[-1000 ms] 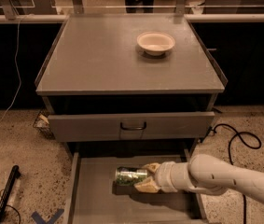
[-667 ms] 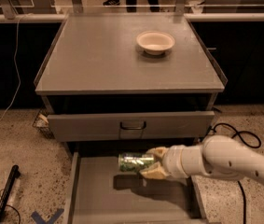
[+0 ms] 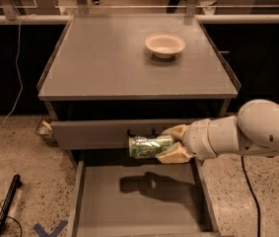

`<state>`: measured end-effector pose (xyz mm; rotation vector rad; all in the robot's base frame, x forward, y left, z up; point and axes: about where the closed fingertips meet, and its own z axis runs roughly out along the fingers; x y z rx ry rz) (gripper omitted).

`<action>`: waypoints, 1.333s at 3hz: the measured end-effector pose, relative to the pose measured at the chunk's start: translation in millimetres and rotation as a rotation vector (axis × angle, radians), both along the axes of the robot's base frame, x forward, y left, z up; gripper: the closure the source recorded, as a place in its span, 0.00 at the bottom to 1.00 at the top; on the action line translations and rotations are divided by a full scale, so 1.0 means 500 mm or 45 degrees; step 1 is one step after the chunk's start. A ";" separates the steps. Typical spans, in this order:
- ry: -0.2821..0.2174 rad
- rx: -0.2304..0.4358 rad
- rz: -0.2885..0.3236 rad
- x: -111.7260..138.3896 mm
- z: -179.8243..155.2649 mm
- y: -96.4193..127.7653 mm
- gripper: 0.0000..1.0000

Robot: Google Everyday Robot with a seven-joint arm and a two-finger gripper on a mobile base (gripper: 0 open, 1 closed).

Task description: Pick green can from middle drawer and place on counter

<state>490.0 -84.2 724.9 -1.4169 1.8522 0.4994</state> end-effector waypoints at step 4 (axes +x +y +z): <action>-0.217 -0.063 0.116 0.068 0.206 0.023 1.00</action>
Offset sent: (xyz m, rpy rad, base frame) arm -0.0009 0.0138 0.0453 -0.0244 -0.1196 0.0476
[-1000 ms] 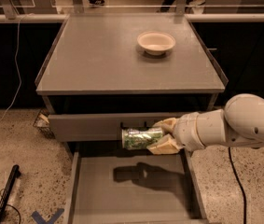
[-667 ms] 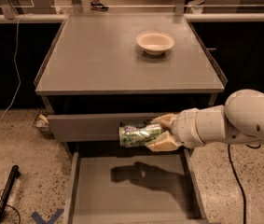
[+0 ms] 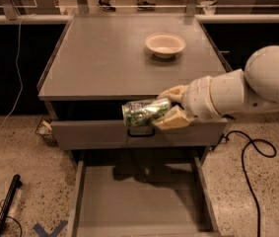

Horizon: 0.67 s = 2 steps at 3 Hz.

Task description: Pick green can from middle drawer and place on counter

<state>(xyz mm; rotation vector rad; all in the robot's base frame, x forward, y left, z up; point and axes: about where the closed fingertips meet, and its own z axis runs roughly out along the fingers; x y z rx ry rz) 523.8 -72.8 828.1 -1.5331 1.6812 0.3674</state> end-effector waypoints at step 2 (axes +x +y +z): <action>0.071 -0.024 0.063 0.184 0.124 0.028 1.00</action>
Offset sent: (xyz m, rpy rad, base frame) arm 0.1447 0.0242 0.0967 -0.0209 0.0775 0.0539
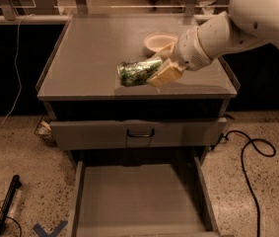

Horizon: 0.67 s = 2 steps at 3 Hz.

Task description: Pick green can from middle drawer and place on counter

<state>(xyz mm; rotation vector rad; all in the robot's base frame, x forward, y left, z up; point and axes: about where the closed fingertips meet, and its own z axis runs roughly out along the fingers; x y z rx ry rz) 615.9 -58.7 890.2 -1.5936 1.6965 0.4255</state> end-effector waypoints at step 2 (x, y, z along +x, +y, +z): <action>0.129 0.090 -0.040 0.134 0.000 0.032 1.00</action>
Offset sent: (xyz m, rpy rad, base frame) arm 0.0913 0.0154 -0.0057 0.1021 0.1428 -0.0577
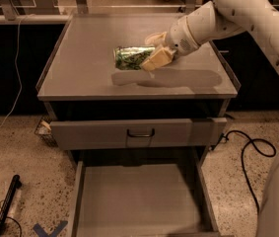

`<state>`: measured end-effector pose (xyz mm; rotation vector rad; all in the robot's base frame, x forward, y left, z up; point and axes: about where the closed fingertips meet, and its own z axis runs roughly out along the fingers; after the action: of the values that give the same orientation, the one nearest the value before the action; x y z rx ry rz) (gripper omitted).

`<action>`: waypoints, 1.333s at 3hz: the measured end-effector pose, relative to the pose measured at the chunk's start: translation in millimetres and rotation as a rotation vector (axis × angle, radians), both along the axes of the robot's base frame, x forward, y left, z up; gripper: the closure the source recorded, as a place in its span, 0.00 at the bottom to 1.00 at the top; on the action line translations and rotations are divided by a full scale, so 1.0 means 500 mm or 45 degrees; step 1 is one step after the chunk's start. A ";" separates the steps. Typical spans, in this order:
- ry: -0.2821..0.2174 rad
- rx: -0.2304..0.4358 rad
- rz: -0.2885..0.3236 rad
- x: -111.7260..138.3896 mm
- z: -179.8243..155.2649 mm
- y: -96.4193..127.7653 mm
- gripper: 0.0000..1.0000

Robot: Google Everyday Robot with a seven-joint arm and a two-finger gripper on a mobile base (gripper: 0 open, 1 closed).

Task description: Pick green can from middle drawer and place on counter

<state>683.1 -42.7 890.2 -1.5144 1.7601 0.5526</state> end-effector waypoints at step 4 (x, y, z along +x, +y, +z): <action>0.119 0.013 -0.050 0.056 -0.108 0.013 0.76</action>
Offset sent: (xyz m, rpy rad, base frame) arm 0.0318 0.0035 -0.0514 0.0086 0.0915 -0.0484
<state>711.0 -36.3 836.3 -1.4648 1.8513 0.6200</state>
